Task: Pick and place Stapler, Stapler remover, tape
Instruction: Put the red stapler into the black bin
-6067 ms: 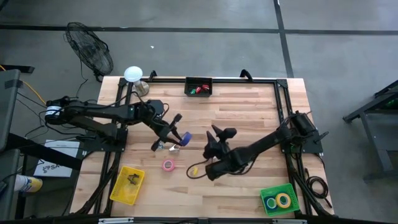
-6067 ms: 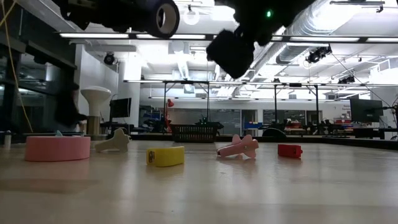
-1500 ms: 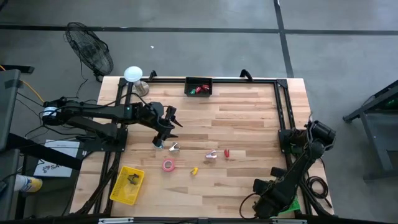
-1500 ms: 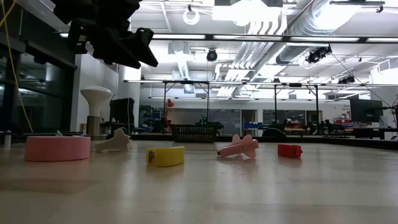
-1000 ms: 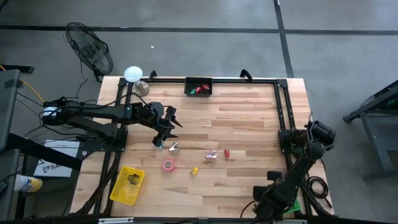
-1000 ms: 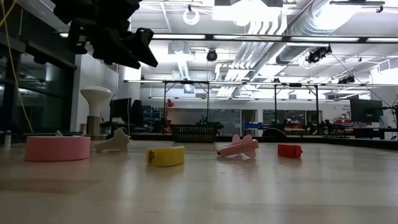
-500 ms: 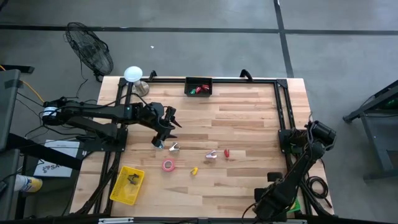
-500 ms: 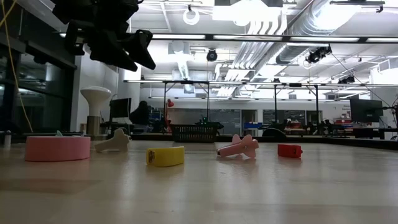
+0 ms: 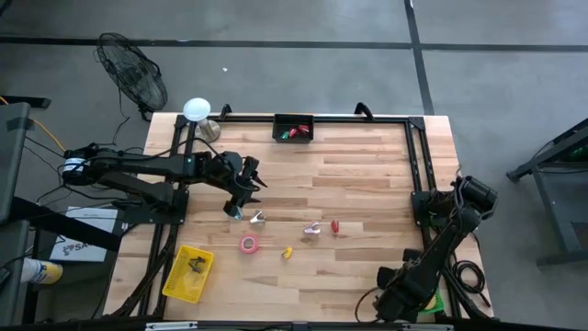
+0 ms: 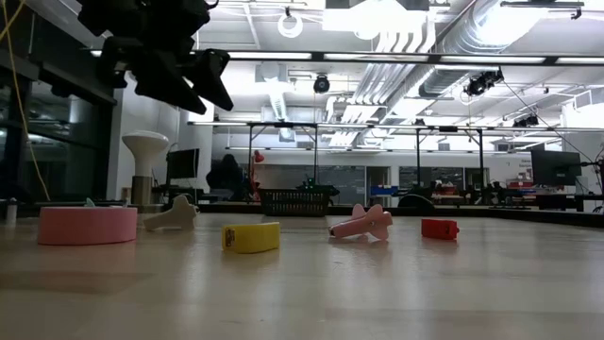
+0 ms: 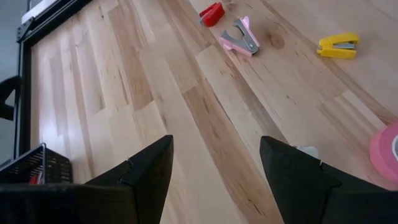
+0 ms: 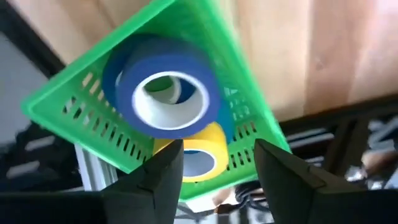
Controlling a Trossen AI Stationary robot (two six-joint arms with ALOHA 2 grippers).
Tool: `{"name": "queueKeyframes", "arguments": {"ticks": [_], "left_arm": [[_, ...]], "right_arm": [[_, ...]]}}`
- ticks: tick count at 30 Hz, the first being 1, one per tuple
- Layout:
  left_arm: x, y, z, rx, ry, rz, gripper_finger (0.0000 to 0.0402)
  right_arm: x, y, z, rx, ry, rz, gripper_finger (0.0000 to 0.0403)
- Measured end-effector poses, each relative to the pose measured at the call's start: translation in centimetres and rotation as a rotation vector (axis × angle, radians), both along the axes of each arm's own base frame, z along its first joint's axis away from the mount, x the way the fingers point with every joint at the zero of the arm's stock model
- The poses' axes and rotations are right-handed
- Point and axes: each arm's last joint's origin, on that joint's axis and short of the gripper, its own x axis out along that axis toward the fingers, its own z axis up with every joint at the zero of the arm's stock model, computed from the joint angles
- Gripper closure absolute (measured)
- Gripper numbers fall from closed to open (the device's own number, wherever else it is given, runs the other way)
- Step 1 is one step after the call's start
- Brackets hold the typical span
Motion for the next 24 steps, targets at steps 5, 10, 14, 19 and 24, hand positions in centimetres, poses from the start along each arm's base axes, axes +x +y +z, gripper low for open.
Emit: {"name": "queueKeyframes", "arguments": {"ticks": [5,10,14,19,24], "left_arm": [[0.0,0.0,0.0,0.001,-0.005,0.0,0.0165],[0.0,0.0,0.0,0.001,-0.001,0.001,0.0165],[-0.1,0.0,-0.2,0.0,0.023,0.003,0.0165],[-0.2,0.0,-0.3,-0.007,0.035,0.008,0.0165],[-0.3,0.0,-0.4,-0.008,0.052,0.008,0.0165]], "right_arm": [[0.0,-1.5,1.6,-0.118,-0.042,-0.172,0.0218],[0.5,-2.9,2.9,-0.235,-0.271,-0.222,0.0218],[1.6,-4.0,3.3,-0.354,-0.461,-0.245,0.0218],[3.8,-5.8,3.5,-0.5,-0.703,-0.394,0.0218],[6.3,-6.4,3.1,-0.524,-0.872,-0.448,0.0217]]}}
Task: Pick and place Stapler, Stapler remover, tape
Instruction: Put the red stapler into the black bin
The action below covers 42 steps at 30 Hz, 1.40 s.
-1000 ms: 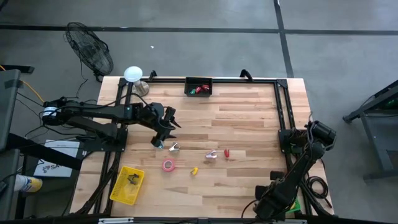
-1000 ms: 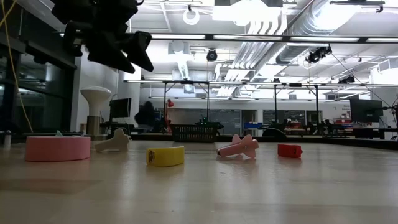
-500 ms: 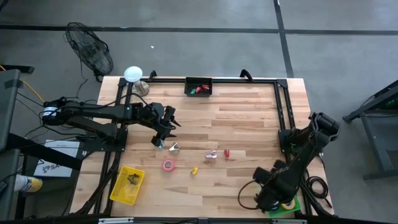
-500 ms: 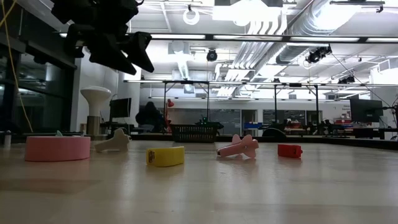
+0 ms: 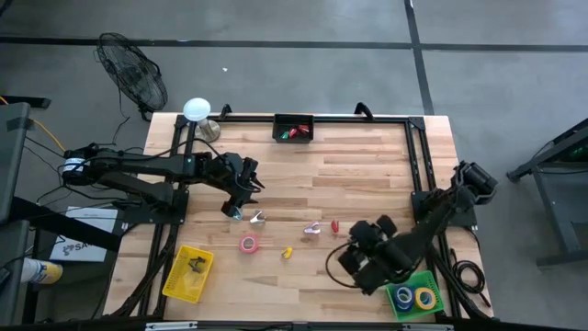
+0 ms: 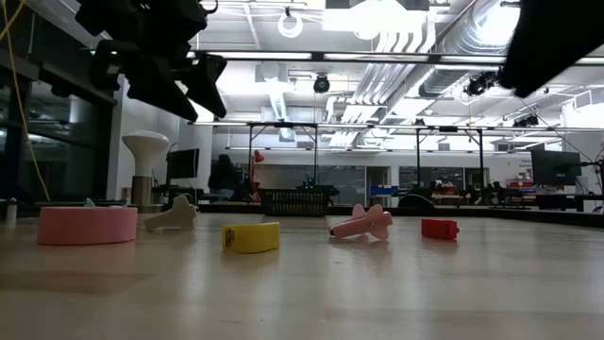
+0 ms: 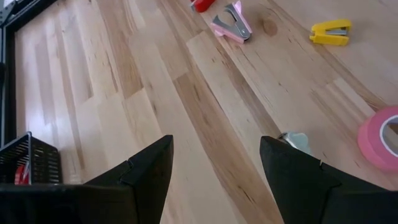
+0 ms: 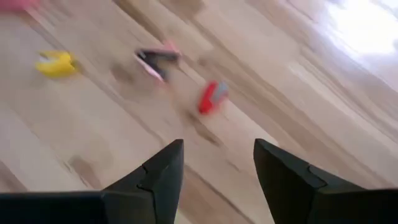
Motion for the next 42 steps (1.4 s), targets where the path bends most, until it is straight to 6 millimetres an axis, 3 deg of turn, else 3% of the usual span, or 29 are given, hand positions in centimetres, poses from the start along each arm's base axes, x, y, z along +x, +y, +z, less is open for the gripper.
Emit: {"name": "queueKeyframes", "arguments": {"ticks": [10,21,27,35,42], "left_arm": [[-0.1,0.0,-0.1,0.003,0.009,-0.004,0.0165],[-0.1,0.0,-0.1,0.004,0.012,-0.006,0.0165],[-0.1,0.0,-0.1,0.002,0.017,-0.008,0.0165],[-0.1,0.0,-0.1,0.002,0.017,-0.007,0.0165],[-0.1,0.0,-0.1,0.002,0.017,-0.007,0.0165]], "right_arm": [[3.7,-0.3,-4.9,-0.023,-0.019,-0.135,0.0219],[5.9,-2.1,-9.8,-0.056,0.043,-0.338,0.0218],[6.6,-3.3,-11.0,-0.054,0.074,-0.395,0.0192],[7.0,-3.9,-11.0,-0.053,0.072,-0.401,0.0136],[7.4,-3.8,-11.1,-0.027,0.053,-0.391,0.0145]]}}
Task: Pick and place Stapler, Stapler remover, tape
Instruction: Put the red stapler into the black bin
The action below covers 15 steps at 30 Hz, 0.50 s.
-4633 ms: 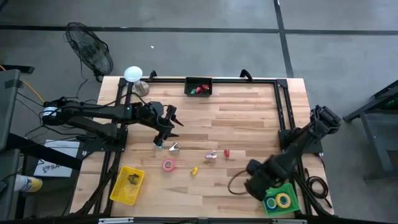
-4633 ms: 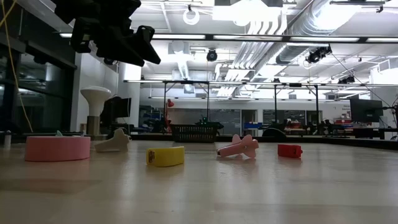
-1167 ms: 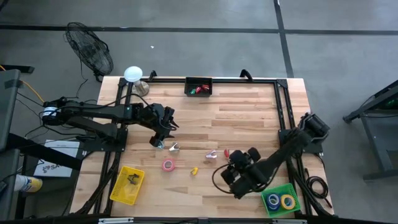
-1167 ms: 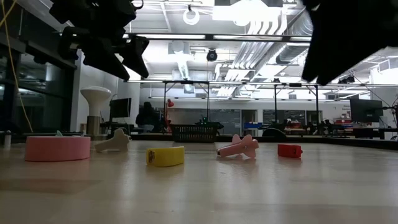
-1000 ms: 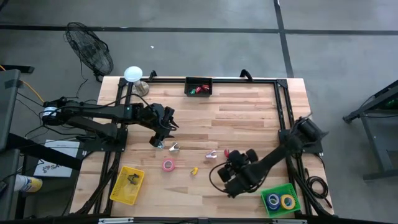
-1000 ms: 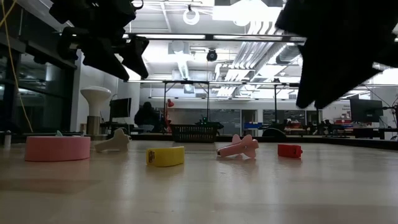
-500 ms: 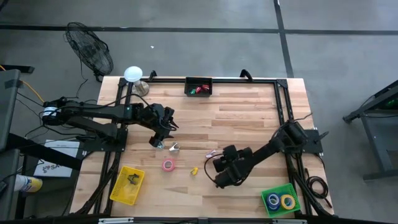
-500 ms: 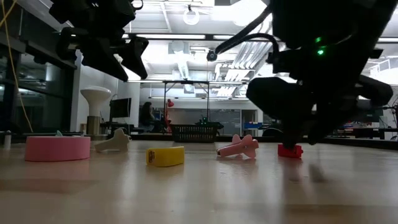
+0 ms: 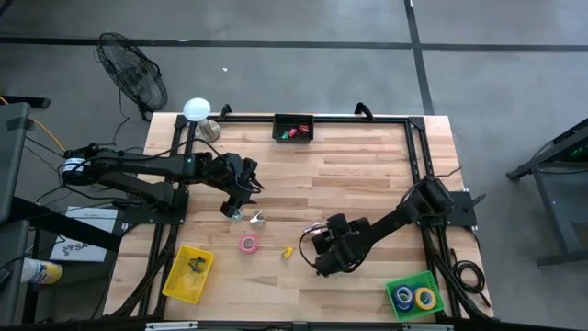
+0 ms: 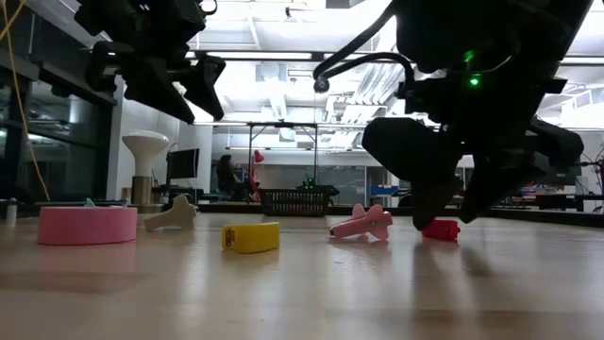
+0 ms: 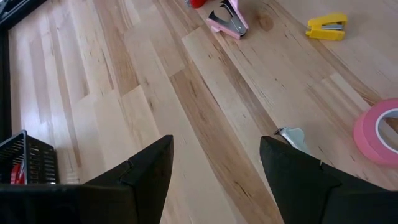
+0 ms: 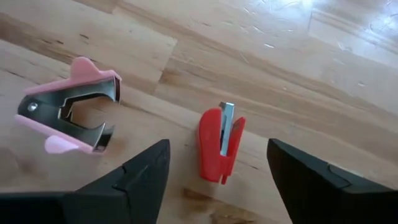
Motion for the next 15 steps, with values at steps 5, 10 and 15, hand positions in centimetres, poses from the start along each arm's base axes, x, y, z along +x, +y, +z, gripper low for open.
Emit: {"name": "queueKeyframes", "arguments": {"ticks": [5,10,15], "left_arm": [[-0.02,-0.01,-0.01,0.0,0.002,0.0,0.0165],[-0.06,-0.01,-0.05,0.0,0.008,0.001,0.0165],[-0.09,0.0,-0.06,0.0,0.011,0.003,0.0165]], "right_arm": [[0.04,-0.08,-0.04,0.019,0.012,-0.005,0.0181],[0.42,-0.24,-0.5,0.041,0.024,0.008,0.022],[0.69,-0.37,-0.74,0.037,0.021,0.015,0.0248]]}}
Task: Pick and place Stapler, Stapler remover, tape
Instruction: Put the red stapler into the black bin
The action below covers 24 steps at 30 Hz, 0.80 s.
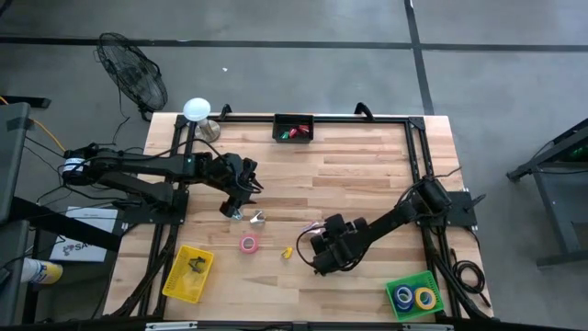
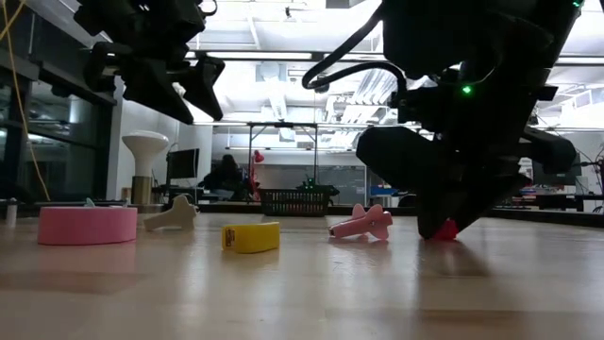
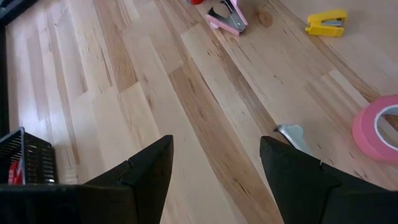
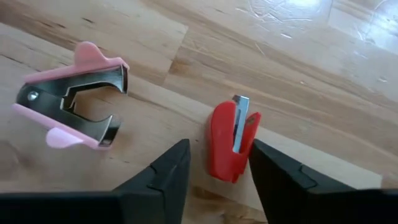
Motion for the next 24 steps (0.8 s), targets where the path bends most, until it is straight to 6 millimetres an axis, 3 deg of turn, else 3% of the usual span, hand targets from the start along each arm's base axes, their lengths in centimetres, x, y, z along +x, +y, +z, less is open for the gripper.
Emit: {"name": "queueKeyframes", "arguments": {"ticks": [14,21,24], "left_arm": [[-0.1,0.0,-0.1,-0.002,0.02,0.0,0.0165],[-0.2,0.0,-0.2,-0.001,0.024,-0.002,0.0165],[-0.2,0.0,-0.2,0.021,0.035,0.009,0.0165]], "right_arm": [[-0.2,-0.2,-0.1,-0.023,0.056,0.037,0.0359],[-0.9,-0.6,0.1,-0.047,0.144,0.052,0.036],[-1.2,-0.9,1.0,-0.048,0.175,0.081,0.036]]}}
